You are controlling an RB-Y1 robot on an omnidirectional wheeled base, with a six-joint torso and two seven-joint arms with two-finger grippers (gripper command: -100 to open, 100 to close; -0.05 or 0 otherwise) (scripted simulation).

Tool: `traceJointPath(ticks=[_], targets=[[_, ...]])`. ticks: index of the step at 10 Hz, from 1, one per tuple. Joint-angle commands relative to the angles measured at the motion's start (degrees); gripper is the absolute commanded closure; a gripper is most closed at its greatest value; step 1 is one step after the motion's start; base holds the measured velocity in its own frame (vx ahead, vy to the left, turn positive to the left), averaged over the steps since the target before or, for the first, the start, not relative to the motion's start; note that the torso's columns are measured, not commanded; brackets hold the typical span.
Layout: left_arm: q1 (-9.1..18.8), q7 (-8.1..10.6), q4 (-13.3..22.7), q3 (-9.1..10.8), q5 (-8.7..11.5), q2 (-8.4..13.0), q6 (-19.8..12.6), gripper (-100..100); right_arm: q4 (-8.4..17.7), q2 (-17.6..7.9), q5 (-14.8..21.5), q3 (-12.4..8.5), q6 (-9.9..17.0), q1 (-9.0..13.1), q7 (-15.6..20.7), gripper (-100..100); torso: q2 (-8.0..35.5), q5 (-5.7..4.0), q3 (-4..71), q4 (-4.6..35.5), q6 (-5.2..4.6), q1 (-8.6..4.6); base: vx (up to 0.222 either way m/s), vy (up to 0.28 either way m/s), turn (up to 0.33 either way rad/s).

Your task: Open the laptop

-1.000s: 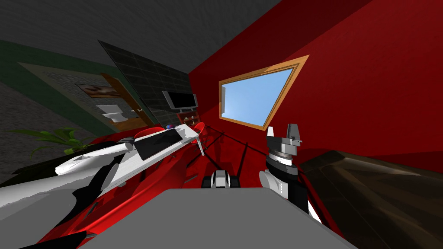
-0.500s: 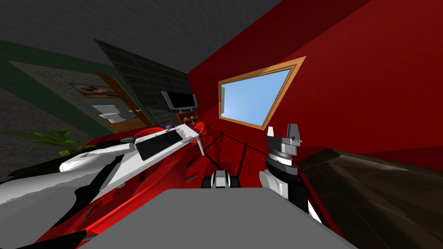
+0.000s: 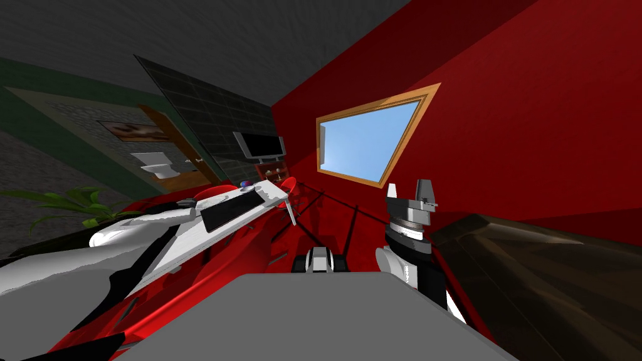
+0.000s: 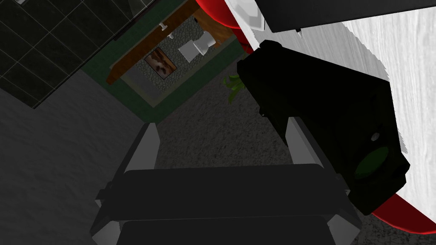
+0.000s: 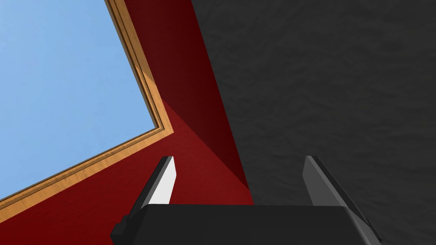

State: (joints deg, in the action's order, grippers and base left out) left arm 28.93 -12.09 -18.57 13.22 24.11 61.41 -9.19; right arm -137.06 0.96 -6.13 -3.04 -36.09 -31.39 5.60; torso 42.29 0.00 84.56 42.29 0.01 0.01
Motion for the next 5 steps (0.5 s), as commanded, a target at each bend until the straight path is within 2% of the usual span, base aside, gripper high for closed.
traceJointPath(ticks=[1,2,3,4,5], targets=[[0.6,4.71,0.86,-3.47,-2.51,0.41,0.55,-100,0.0,0.0,0.0,0.0,0.0,0.0,0.0,0,0.03,0.0,-0.01,0.0,-0.02,0.02,-0.021,0.024,-0.03],[0.6,6.41,0.86,-3.47,-2.51,0.41,0.55,-100,0.0,0.0,0.0,0.0,0.0,0.0,0.0,0,0.01,0.0,0.0,0.0,-0.01,0.01,-0.007,0.011,-0.001],[1.26,8.12,1.8,-6.01,-4.82,0.83,1.12,-100,0.0,0.0,0.0,0.0,0.0,0.0,0.0,0,-0.03,-0.01,0.02,-0.01,0.0,-0.03,-0.024,0.017,-0.035],[1.26,10.35,1.8,-6.84,-4.82,0.83,1.12,-100,0.0,0.0,0.0,0.0,0.0,0.0,0.0,0,0.01,-0.01,0.0,0.0,-0.02,-0.01,-0.022,0.019,-0.027],[1.26,11.79,1.8,-6.84,-4.82,0.83,1.12,-100,0.0,0.0,0.0,0.0,0.0,0.0,0.0,0,0.0,0.0,0.0,0.0,-0.01,0.0,-0.006,0.009,0.0]])
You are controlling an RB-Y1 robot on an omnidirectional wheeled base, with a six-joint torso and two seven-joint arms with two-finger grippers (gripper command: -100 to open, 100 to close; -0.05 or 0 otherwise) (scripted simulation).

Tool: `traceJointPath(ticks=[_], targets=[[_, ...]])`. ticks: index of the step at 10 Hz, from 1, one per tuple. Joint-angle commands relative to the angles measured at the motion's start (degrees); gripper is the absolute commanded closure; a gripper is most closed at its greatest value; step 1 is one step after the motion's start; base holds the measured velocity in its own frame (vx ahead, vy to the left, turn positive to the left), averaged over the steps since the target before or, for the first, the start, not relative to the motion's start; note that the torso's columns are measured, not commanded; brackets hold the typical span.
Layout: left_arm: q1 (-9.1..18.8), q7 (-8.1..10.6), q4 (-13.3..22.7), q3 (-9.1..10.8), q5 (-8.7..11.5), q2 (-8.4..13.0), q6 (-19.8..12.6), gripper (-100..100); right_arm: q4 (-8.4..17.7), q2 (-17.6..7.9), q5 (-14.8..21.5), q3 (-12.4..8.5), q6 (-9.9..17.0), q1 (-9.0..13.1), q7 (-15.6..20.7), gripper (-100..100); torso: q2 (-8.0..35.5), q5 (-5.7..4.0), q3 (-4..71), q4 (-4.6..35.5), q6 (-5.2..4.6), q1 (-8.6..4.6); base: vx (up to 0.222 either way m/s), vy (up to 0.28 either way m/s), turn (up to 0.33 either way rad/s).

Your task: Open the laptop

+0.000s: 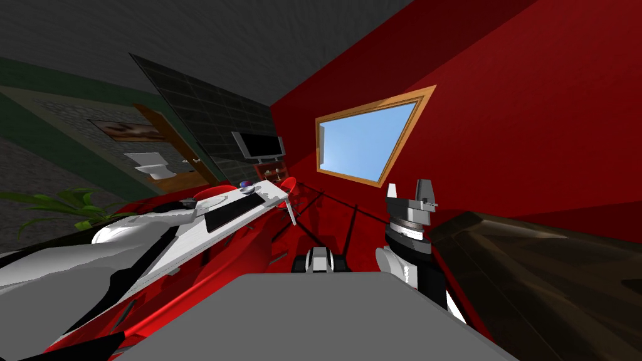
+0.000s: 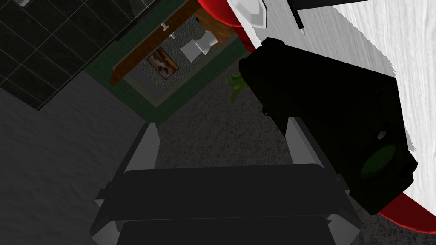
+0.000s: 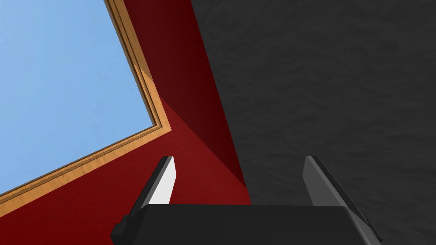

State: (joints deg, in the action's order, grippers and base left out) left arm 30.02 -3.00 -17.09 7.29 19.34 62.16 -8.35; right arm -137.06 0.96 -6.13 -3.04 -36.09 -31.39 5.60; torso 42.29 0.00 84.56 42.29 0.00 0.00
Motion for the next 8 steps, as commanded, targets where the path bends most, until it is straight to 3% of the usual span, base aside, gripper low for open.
traceJointPath(ticks=[1,3,4,5,6,7,8], targets=[[0.83,4.28,1.26,-3.67,-2.36,0.49,0.86,-100,0.0,0.0,0.0,0.0,0.0,0.0,0.0,0,-0.04,0.0,0.02,-0.01,0.01,-0.02,-0.016,0.019,-0.04],[0.83,7.32,1.26,-4.28,-2.36,0.49,0.86,-100,0.0,0.0,0.0,0.0,0.0,0.0,0.0,0,0.01,0.01,0.0,0.0,0.01,0.02,-0.014,0.016,-0.01],[0.83,7.98,1.26,-4.28,-2.36,0.49,0.86,-100,0.0,0.0,0.0,0.0,0.0,0.0,0.0,0,-0.01,0.0,0.01,0.0,0.01,-0.02,0.0,0.0,0.0],[1.49,10.03,2.2,-7.25,-4.67,0.9,1.44,-100,0.0,0.0,0.0,0.0,0.0,0.0,0.0,0,-0.03,-0.01,0.02,-0.01,0.0,-0.04,-0.019,0.012,-0.042],[1.49,12.93,2.2,-6.91,-4.67,0.9,1.44,-100,0.0,0.0,0.0,0.0,0.0,0.0,0.0,0,0.02,0.0,-0.01,0.0,-0.02,0.0,-0.021,0.019,-0.029],[1.49,13.25,2.2,-7.64,-4.67,0.9,1.44,-100,0.0,0.0,0.0,0.0,0.0,0.0,0.0,0,0.02,0.01,-0.01,0.01,0.0,0.03,-0.009,0.012,0.002],[0.8,13.29,1.12,-6.46,-5.61,0.83,0.86,-100,0.0,0.0,0.0,0.0,0.0,0.0,0.0,0,-0.01,0.01,0.01,0.0,0.01,0.01,0.0,0.0,0.0]])
